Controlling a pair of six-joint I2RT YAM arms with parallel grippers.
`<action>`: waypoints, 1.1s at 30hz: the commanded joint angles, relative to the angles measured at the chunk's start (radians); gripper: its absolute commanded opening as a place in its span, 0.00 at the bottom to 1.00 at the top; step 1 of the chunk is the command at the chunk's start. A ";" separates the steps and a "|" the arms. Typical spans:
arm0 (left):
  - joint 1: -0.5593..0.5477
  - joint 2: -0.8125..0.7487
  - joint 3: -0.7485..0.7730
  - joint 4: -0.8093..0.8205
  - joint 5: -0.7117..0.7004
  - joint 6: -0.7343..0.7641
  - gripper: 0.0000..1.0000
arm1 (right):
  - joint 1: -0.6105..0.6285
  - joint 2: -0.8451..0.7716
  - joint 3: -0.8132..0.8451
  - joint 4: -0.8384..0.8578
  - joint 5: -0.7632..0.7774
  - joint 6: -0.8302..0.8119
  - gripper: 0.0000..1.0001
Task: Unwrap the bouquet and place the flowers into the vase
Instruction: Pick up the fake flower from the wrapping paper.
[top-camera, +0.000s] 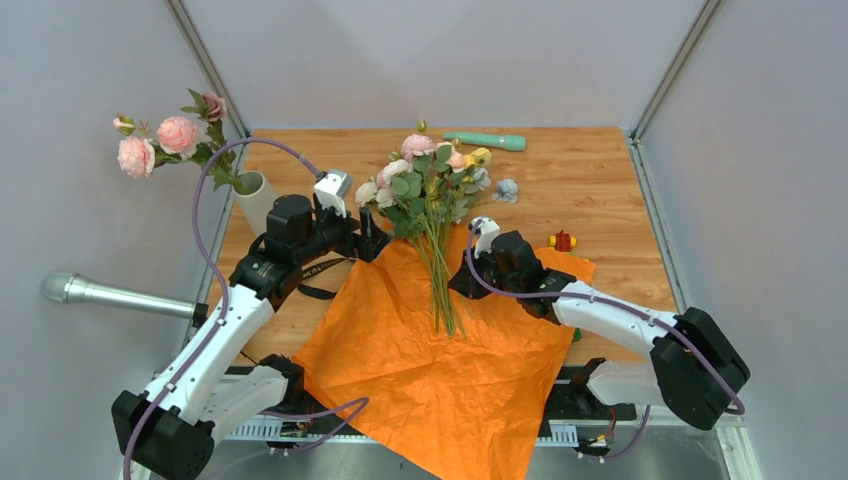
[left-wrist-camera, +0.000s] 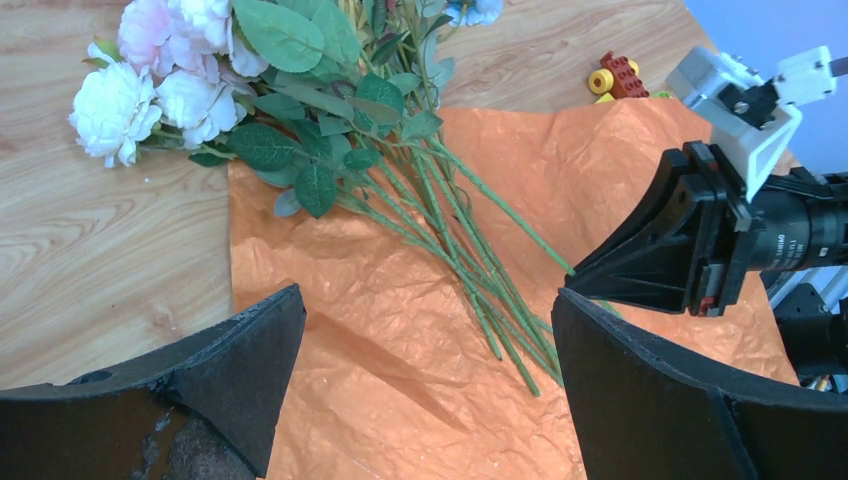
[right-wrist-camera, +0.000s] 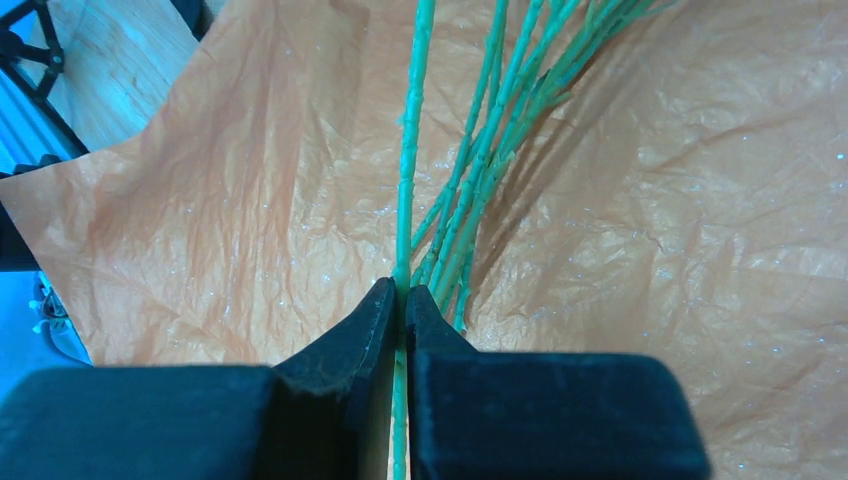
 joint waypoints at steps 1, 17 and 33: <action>0.006 -0.023 -0.008 0.030 0.012 0.016 1.00 | 0.009 -0.055 -0.003 0.083 0.000 0.002 0.00; 0.005 -0.056 -0.015 0.039 -0.012 0.018 1.00 | 0.069 -0.213 -0.033 0.248 0.047 0.091 0.00; 0.006 -0.100 -0.024 0.047 -0.044 0.023 1.00 | 0.077 -0.378 -0.097 0.303 0.097 0.155 0.00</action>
